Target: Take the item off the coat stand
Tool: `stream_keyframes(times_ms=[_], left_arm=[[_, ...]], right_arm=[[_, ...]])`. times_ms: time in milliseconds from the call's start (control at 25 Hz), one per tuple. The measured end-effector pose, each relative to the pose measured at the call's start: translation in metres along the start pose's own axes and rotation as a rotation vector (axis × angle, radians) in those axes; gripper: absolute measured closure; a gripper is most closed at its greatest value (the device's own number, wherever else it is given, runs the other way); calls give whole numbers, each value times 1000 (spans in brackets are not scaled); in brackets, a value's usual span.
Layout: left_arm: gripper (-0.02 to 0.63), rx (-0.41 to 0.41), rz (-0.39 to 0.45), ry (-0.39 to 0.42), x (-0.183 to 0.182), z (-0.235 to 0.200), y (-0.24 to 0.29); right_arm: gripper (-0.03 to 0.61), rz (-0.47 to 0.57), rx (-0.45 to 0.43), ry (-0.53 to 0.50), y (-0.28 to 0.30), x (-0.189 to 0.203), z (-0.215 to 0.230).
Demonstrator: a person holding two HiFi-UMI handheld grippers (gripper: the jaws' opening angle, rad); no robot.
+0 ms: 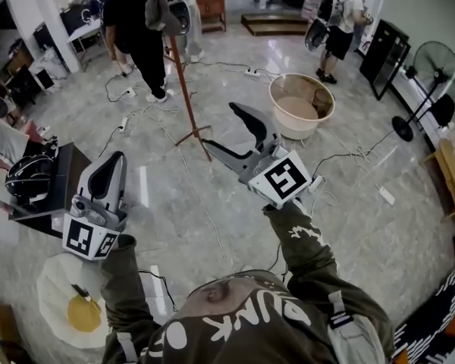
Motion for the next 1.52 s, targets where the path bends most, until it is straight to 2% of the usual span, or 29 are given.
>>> stream_keyframes(times_ms=[200, 320, 400, 600, 840, 1080, 1520], left_arm=[[609, 2, -14, -5, 7, 1, 19], [609, -4, -21, -9, 10, 4, 32], [609, -12, -27, -15, 13, 8, 41], [609, -26, -41, -22, 21, 10, 57], [609, -32, -60, -46, 48, -12, 74], [609, -13, -46, -65, 100, -74, 93], [609, 18, -6, -93, 180, -248, 119]], right_arm=[[185, -14, -5, -5, 0, 12, 17], [109, -34, -14, 8, -1, 19, 29], [80, -40, -23, 18, -3, 24, 39], [77, -53, -37, 17, -2, 38, 59], [71, -70, -49, 22, 22, 62, 77], [69, -93, -30, 22, 83, 101, 95], [69, -132, 35, 11, 244, 153, 125]])
Point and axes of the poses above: the fingertips, and each gripper's own axes: y forward along the fingers, z to its right, x out of its underside, the point moved 4 cm from there along -y, backward along the fingers, and after that the axes turned 10 degrees about x, right-handed, at the moved point
